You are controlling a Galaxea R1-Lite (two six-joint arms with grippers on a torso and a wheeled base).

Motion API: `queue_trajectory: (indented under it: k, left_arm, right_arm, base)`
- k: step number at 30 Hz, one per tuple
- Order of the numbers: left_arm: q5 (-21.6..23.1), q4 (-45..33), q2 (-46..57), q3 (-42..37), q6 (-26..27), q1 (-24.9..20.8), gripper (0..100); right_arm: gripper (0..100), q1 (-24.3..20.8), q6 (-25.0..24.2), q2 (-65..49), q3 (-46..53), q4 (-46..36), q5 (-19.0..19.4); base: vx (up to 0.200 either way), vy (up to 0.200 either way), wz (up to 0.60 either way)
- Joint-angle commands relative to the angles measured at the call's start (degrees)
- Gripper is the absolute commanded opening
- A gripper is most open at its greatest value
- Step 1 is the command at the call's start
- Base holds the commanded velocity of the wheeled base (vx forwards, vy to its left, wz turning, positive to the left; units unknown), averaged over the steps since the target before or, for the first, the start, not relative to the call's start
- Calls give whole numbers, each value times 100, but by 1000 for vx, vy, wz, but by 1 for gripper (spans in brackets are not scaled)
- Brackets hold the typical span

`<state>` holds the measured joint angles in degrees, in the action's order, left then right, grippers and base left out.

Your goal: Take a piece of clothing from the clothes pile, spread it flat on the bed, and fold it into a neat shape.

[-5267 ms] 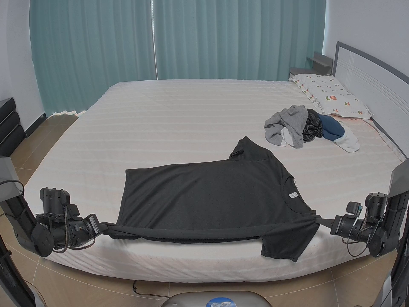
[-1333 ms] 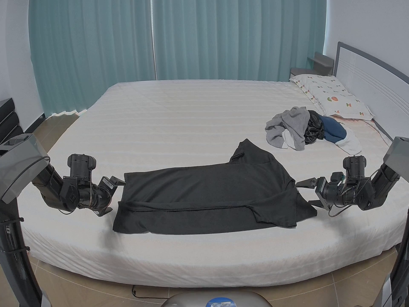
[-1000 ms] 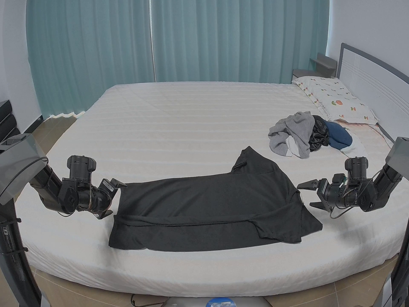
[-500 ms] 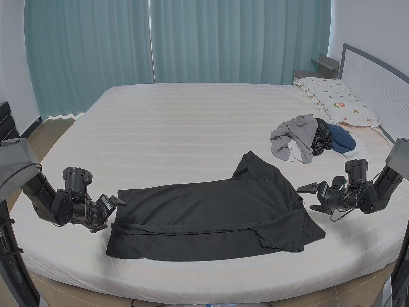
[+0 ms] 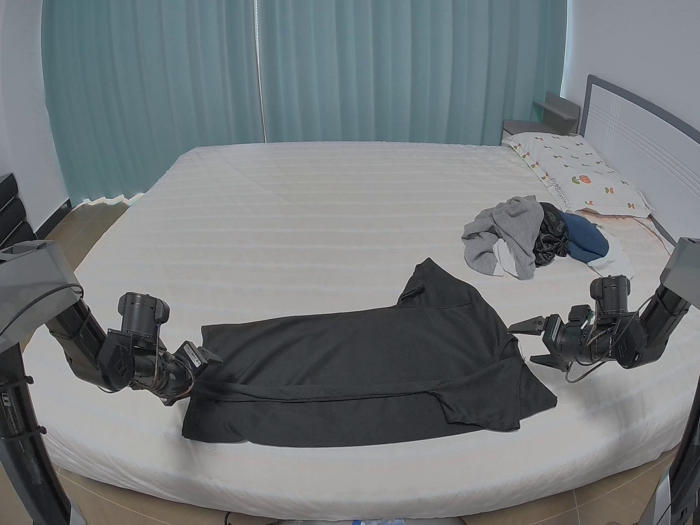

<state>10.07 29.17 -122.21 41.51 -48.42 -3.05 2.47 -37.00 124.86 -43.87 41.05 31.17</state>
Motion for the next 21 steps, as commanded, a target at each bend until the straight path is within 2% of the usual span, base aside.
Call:
queue_trajectory:
  k: [1, 4, 9, 21]
  left_arm:
    - [-5, -8, -136, 103, -9, -12, 0]
    - [-14, 1, -101, 156, -62, 15, 0]
    - [-31, -8, -13, 402, -502, 111, 0]
    - [-58, 1, -5, 375, -651, 155, 0]
  right_arm:
    - [100, -1, 0, 30, -7, 0, 3]
    - [100, -1, 26, 74, -16, 9, -6]
    - [100, -10, 35, 74, -77, 9, -6]
    - [100, -45, 44, 311, -455, 0, -23]
  base:
    - [0, 0, 0]
    - [0, 0, 0]
    - [0, 0, 0]
    - [0, 0, 0]
